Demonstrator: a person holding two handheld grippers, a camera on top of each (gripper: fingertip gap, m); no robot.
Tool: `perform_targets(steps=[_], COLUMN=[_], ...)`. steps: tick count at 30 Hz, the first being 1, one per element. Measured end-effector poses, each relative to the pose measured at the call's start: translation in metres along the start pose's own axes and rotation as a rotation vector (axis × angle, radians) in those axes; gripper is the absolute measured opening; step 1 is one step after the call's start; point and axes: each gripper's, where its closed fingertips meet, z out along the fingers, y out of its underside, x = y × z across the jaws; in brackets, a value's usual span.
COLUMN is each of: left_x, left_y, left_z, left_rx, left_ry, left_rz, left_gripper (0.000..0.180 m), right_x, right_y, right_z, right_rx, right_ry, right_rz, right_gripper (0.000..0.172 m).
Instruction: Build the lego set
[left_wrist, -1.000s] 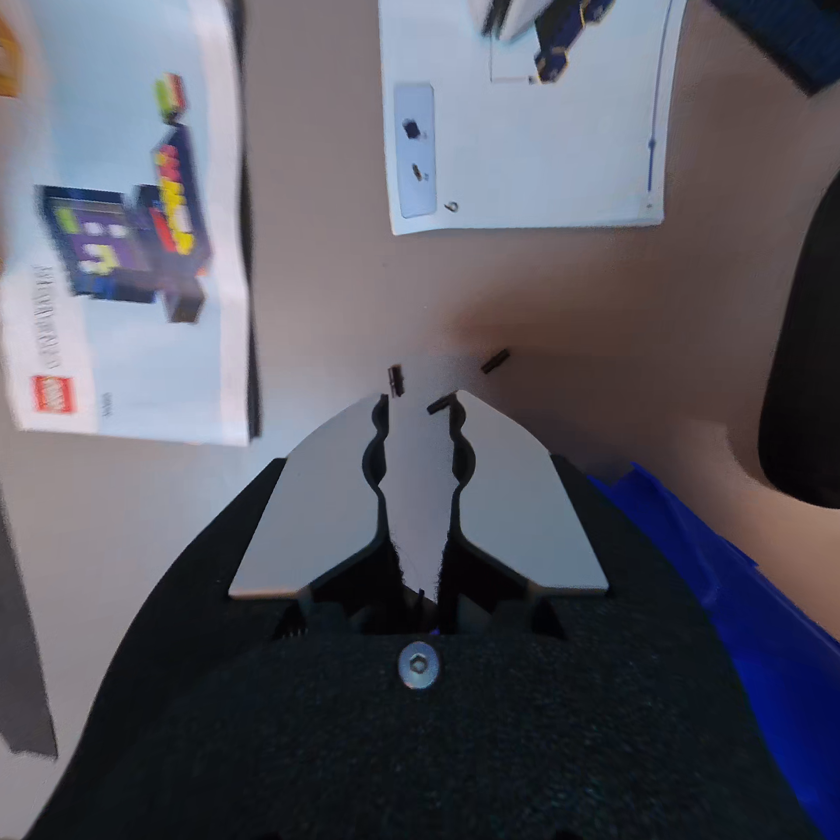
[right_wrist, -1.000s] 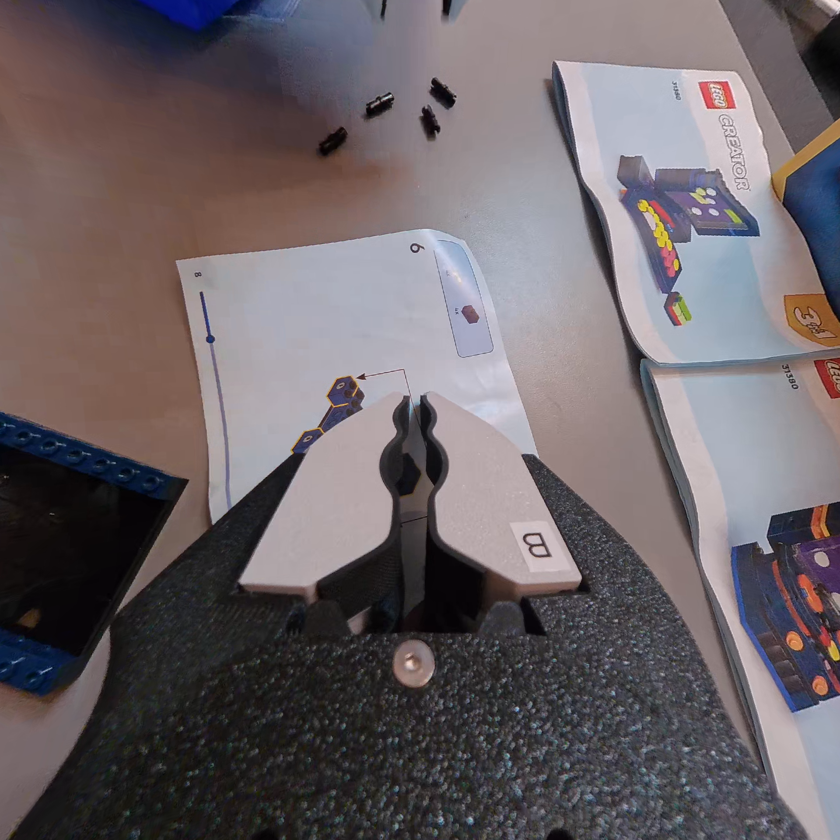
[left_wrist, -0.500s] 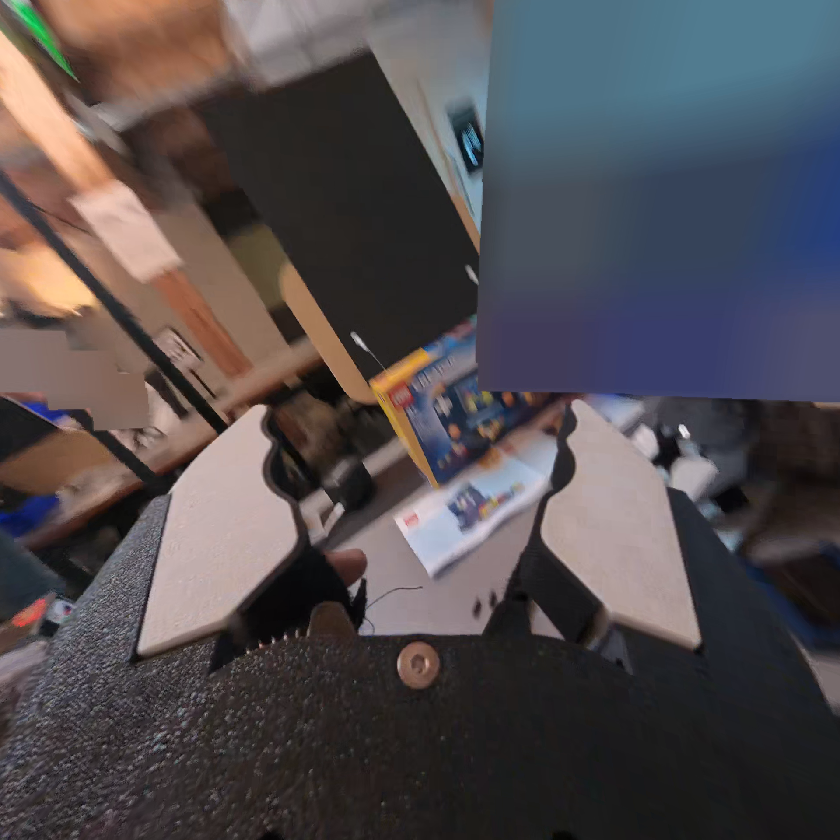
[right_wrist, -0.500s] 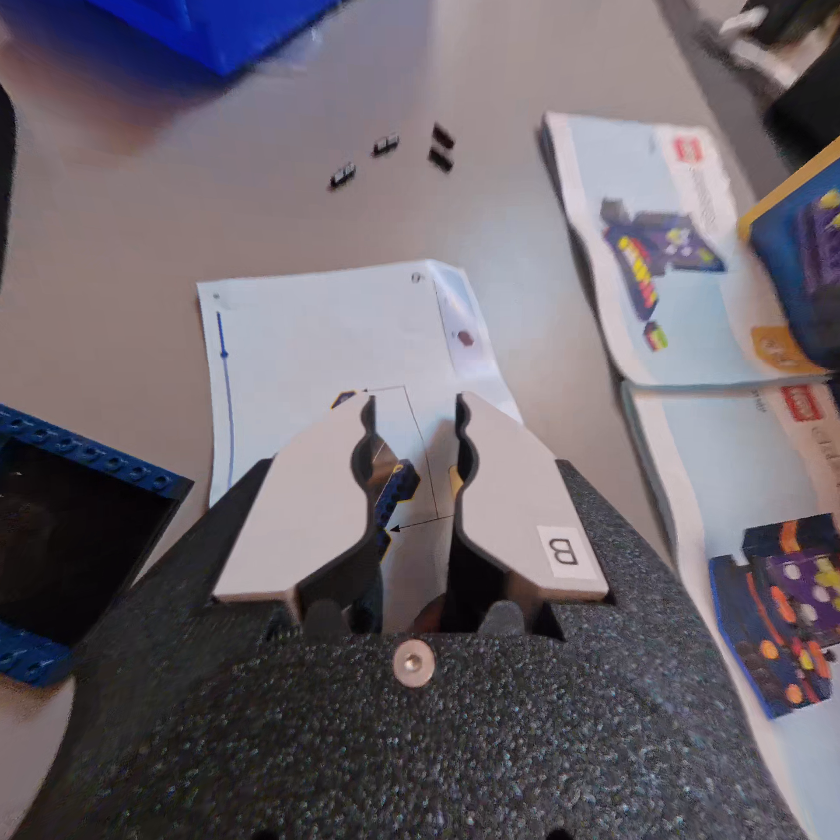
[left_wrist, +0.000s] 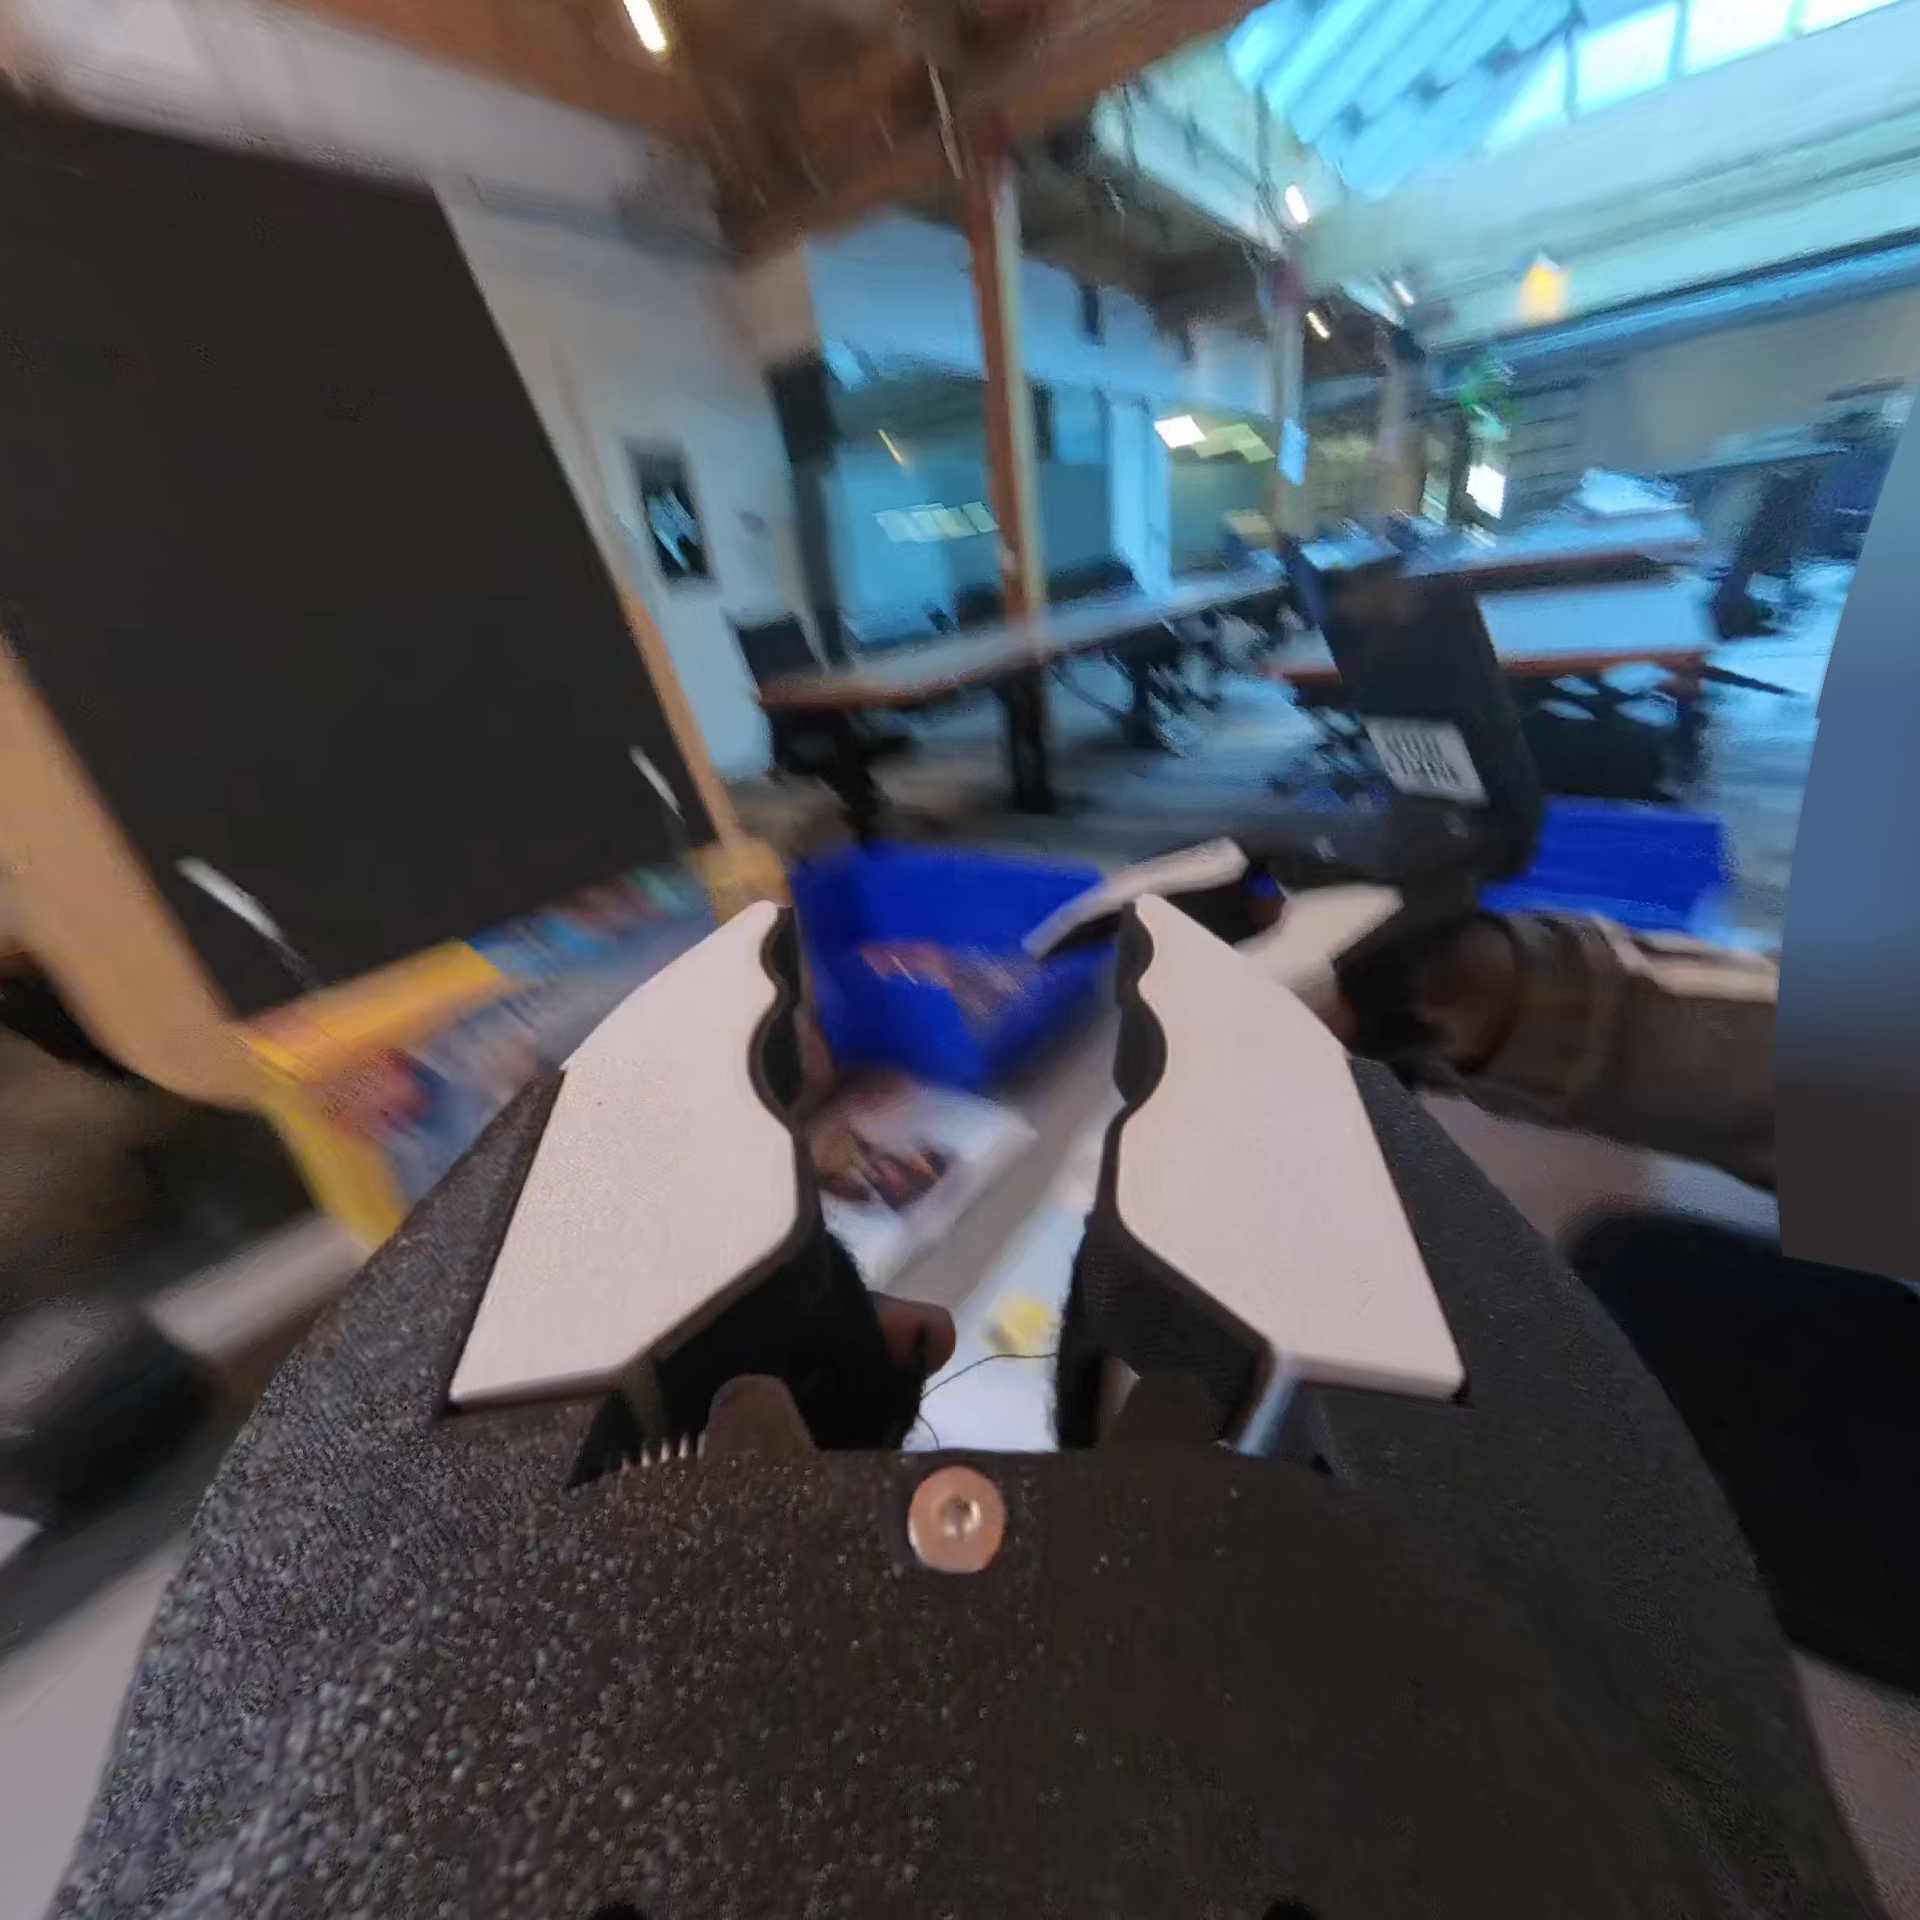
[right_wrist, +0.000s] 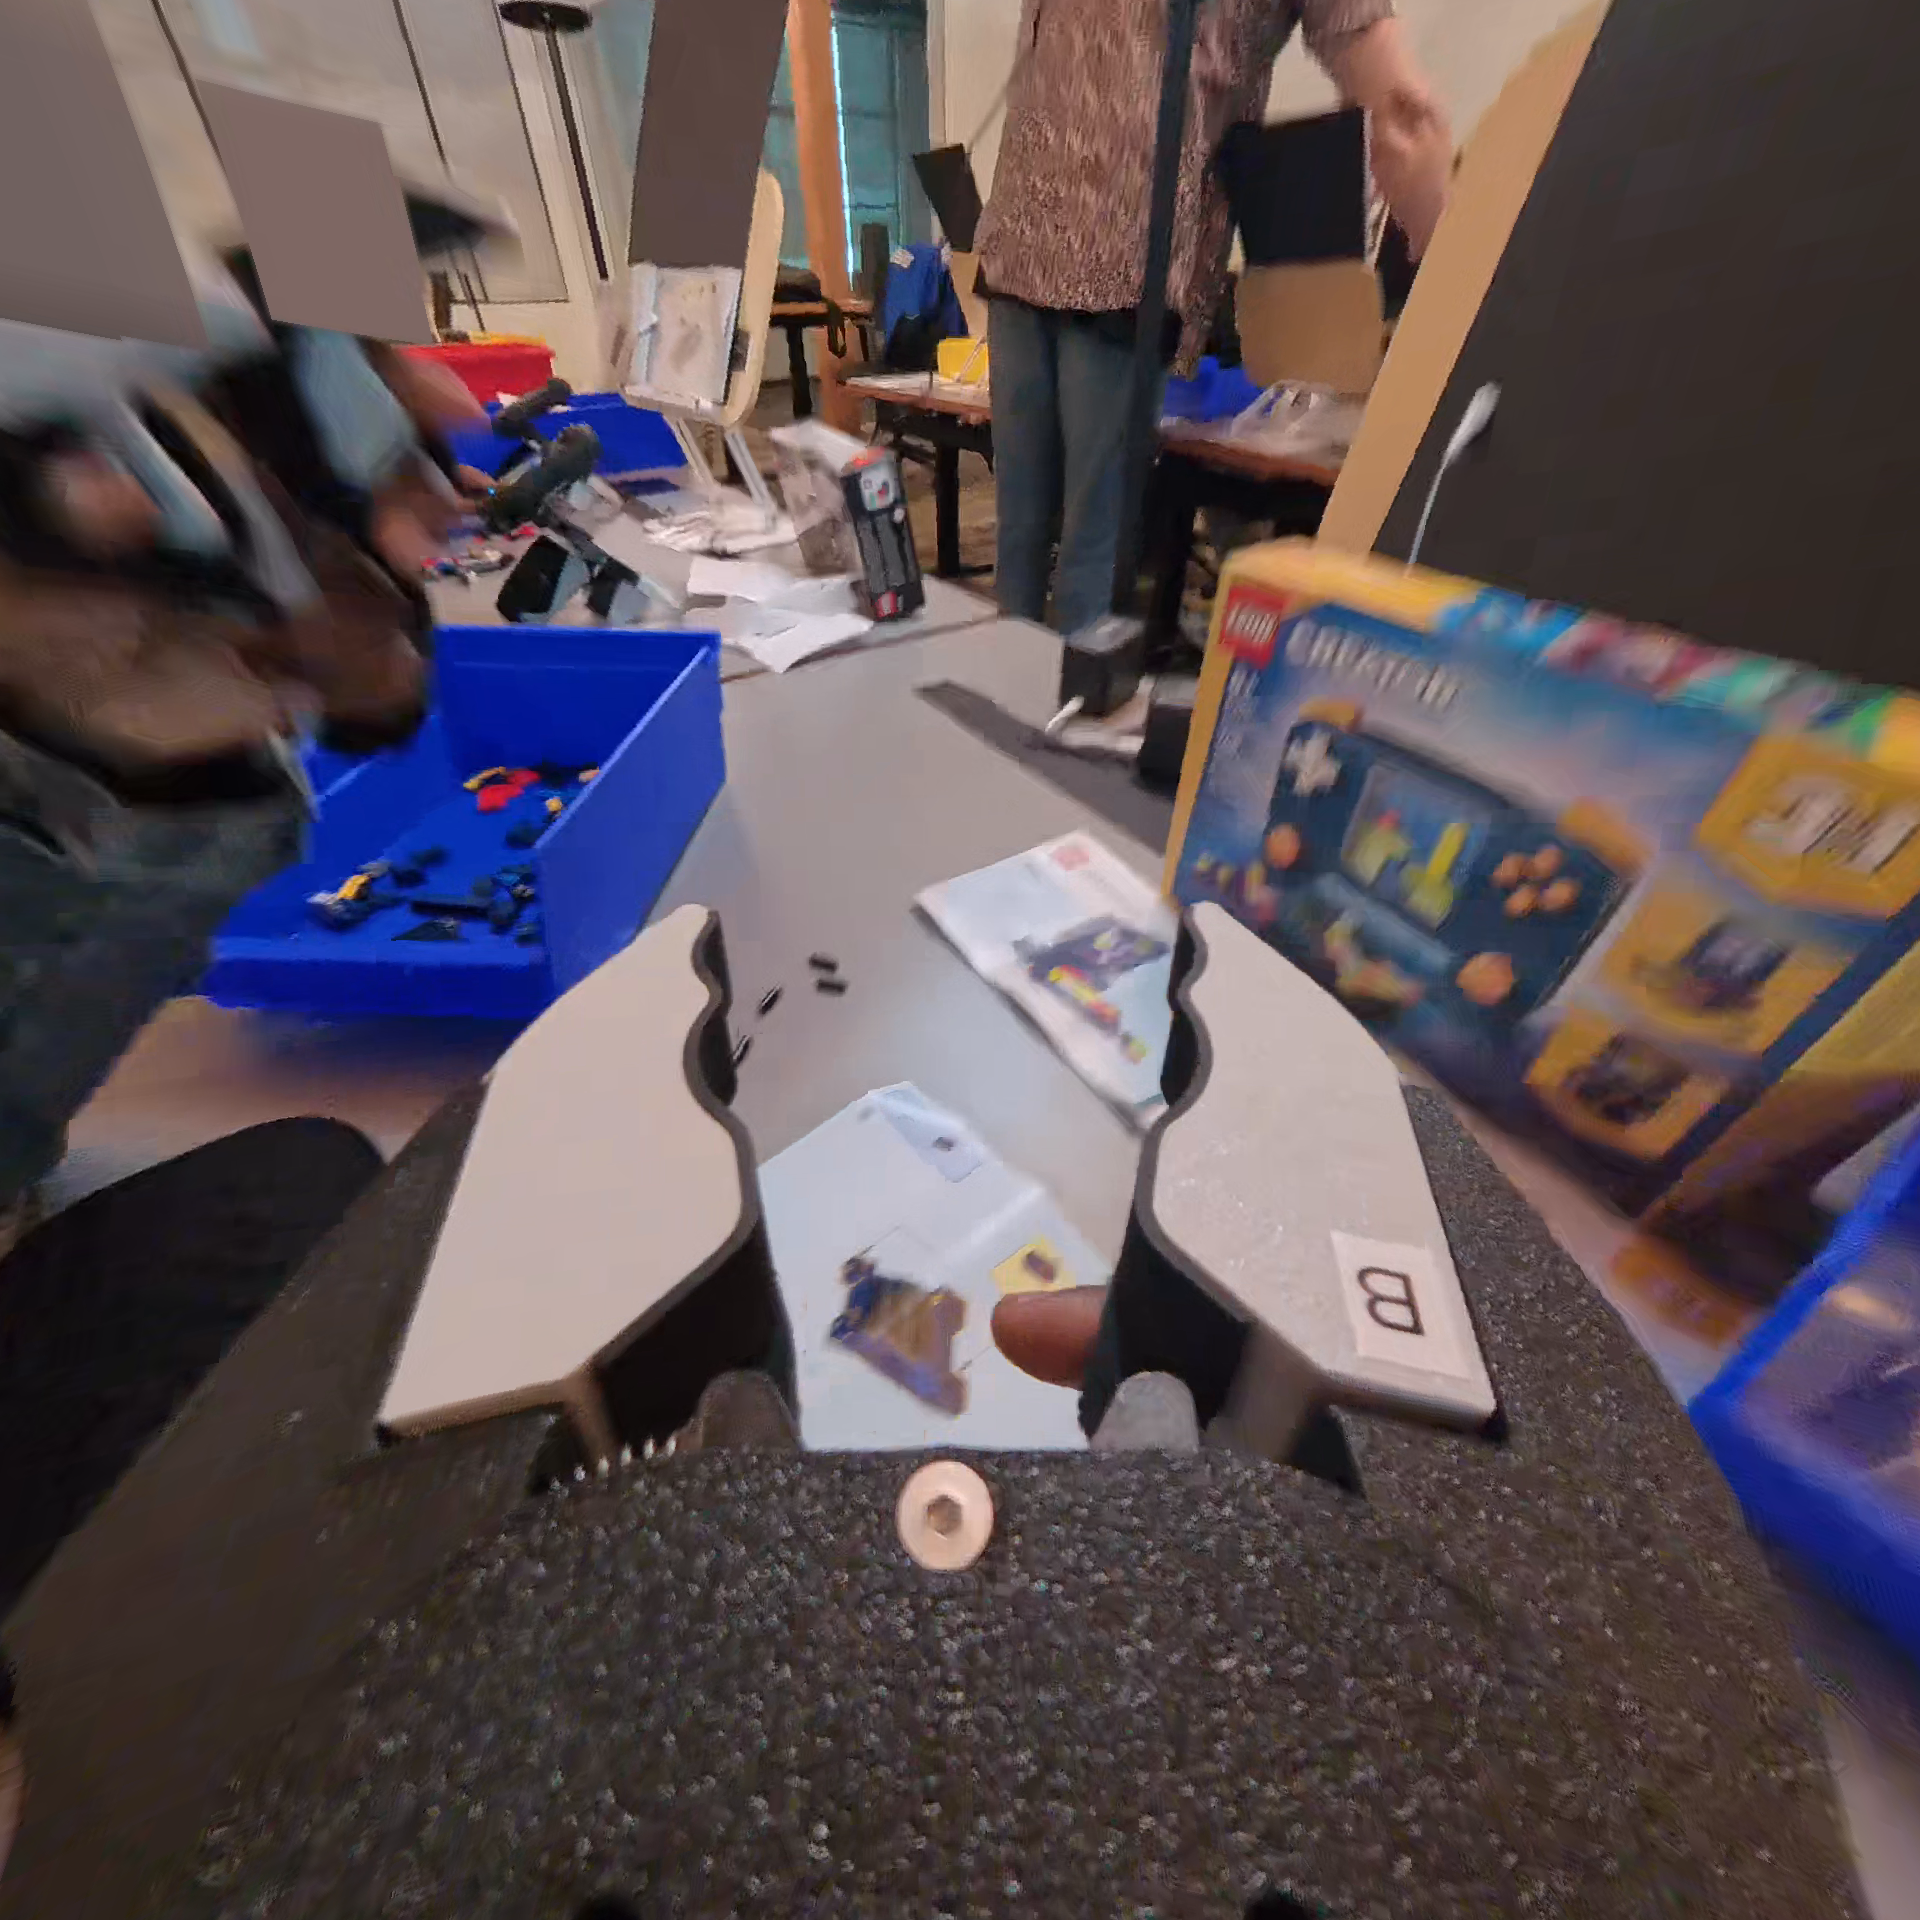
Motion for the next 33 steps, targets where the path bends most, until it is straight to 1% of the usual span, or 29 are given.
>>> perform_targets(steps=[2, 3, 4, 5, 6, 7, 8, 10, 12, 13, 15, 17, 19, 22, 25, 26, 33], left_x=[0.018, 0.026, 0.031, 0.033, 0.036, 0.042, 0.048, 0.062, 0.074, 0.076, 0.074, 0.069, 0.068, 0.072, 0.073, 0.072, 0.061], left_y=[0.083, 0.115, 0.144, 0.168, 0.181, 0.184, 0.184, 0.18, 0.174, 0.174, 0.181, 0.195, 0.205, 0.211, 0.214, 0.215, 0.211], left_z=[0.016, 0.02, 0.022, 0.021, 0.02, 0.019, 0.018, 0.016, 0.014, 0.013, 0.013, 0.012, 0.012, 0.012, 0.012, 0.013, 0.015], left_rx=[-0.153, -0.187, -0.211, -0.245, -0.278, -0.289, -0.273, -0.238, -0.203, -0.194, -0.223, -0.299, -0.355, -0.388, -0.401, -0.4, -0.365], left_ry=[0.065, 0.086, 0.084, 0.061, 0.058, 0.082, 0.109, 0.184, 0.27, 0.286, 0.278, 0.248, 0.234, 0.239, 0.236, 0.23, 0.169], left_rz=[-0.134, -0.129, -0.066, 0.036, 0.156, 0.242, 0.266, 0.178, 0.097, 0.079, 0.085, 0.146, 0.191, 0.249, 0.287, 0.297, 0.321], left_gripper=[0.06, 0.057, 0.05, 0.043, 0.041, 0.04, 0.04, 0.038, 0.036, 0.032, 0.017, 0.017, 0.018, 0.02, 0.02, 0.02, 0.02], right_x=[-0.003, 0.001, 0.008, 0.015, 0.022, 0.023, 0.024, 0.024, 0.022, 0.021, 0.017, 0.007, -0.001, -0.007, -0.016, -0.017, -0.017], right_y=[0.041, 0.055, 0.065, 0.072, 0.074, 0.072, 0.069, 0.077, 0.098, 0.109, 0.13, 0.146, 0.154, 0.168, 0.187, 0.188, 0.189], right_z=[0.006, 0.007, 0.007, 0.004, 0.0, -0.003, -0.005, -0.003, 0.005, 0.009, 0.015, 0.019, 0.021, 0.021, 0.021, 0.021, 0.02], right_rx=[-0.034, 0.003, 0.069, 0.115, 0.121, 0.115, 0.12, 0.107, -0.018, -0.086, -0.2, -0.297, -0.357, -0.443, -0.551, -0.555, -0.565], right_ry=[0.003, 0.03, 0.067, 0.109, 0.141, 0.137, 0.122, 0.106, 0.076, 0.06, 0.036, -0.005, -0.04, -0.053, -0.104, -0.111, -0.133], right_rz=[0.062, 0.078, 0.069, 0.042, 0.023, 0.005, -0.015, -0.001, 0.055, 0.06, 0.052, 0.039, -0.024, -0.146, -0.175, -0.17, -0.122], right_gripper=[0.074, 0.063, 0.051, 0.043, 0.034, 0.035, 0.034, 0.03, 0.029, 0.029, 0.029, 0.029, 0.029, 0.029, 0.029, 0.026, 0.027])
